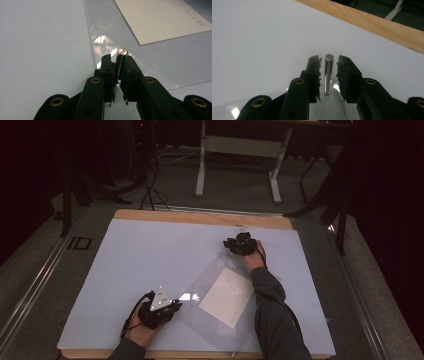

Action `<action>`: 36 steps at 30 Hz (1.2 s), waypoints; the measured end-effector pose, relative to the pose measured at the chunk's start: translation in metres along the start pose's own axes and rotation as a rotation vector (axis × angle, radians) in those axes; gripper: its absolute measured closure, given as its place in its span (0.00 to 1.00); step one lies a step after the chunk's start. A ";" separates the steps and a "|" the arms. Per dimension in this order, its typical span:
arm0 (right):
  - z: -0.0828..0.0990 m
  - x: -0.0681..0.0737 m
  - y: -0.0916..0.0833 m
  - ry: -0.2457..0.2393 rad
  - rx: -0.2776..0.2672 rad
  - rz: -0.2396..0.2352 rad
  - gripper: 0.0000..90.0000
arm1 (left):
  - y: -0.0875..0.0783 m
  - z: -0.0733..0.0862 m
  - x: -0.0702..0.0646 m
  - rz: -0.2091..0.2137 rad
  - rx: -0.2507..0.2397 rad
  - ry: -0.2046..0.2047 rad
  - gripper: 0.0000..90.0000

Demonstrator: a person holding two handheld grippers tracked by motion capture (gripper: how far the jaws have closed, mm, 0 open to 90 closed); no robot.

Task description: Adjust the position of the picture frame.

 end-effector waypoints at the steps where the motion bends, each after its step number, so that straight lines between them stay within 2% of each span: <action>1: 0.000 0.000 0.001 -0.002 0.002 0.005 0.85 | 0.000 0.000 0.000 -0.005 -0.001 -0.001 0.90; 4: 0.000 0.001 0.004 0.004 0.004 -0.001 0.91 | 0.001 0.000 0.000 -0.005 -0.001 -0.005 0.91; 5: 0.001 0.000 0.006 0.004 0.008 0.015 0.93 | 0.001 0.000 0.000 -0.004 -0.001 -0.008 0.92; 9: 0.002 -0.001 0.005 0.005 0.007 0.008 0.94 | 0.001 0.000 0.000 -0.003 0.000 -0.015 0.93; 15: 0.001 0.001 0.005 0.006 0.015 0.020 0.94 | 0.001 -0.001 0.001 0.014 0.000 -0.049 0.93; 18: -0.003 0.001 0.000 -0.004 0.020 0.014 0.95 | -0.002 -0.004 0.002 0.022 -0.023 -0.061 0.93; 19: -0.005 0.001 -0.003 -0.004 0.017 0.011 0.95 | -0.006 -0.008 0.004 0.019 -0.053 -0.084 0.93; 23: -0.010 0.001 -0.011 -0.014 0.024 0.015 0.95 | -0.008 -0.011 0.008 0.012 -0.061 -0.103 0.92; 24: -0.010 0.002 -0.012 -0.013 0.026 0.013 0.95 | -0.008 -0.010 0.011 0.022 -0.064 -0.129 0.92; 27: -0.009 0.003 -0.015 -0.027 0.045 0.018 0.95 | -0.009 -0.010 0.017 0.023 -0.065 -0.166 0.91; 30: -0.010 0.005 -0.018 -0.031 0.053 0.014 0.95 | -0.012 -0.011 0.028 0.011 -0.081 -0.202 0.91; 32: -0.012 0.007 -0.021 -0.046 0.079 0.022 0.95 | -0.013 -0.012 0.037 -0.007 -0.085 -0.228 0.91; 36: -0.015 0.012 -0.028 -0.061 0.080 0.033 0.95 | -0.014 -0.013 0.053 -0.026 -0.089 -0.262 0.90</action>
Point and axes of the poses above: each handheld gripper's, and its own axes: y roughly forward along the jaws, z roughly out of its underside, x roughly to its left, the point moved 5 cm from there along y, roughly forward along the jaws, and after that the axes turned 12 degrees about -z, right-handed, at the moved point
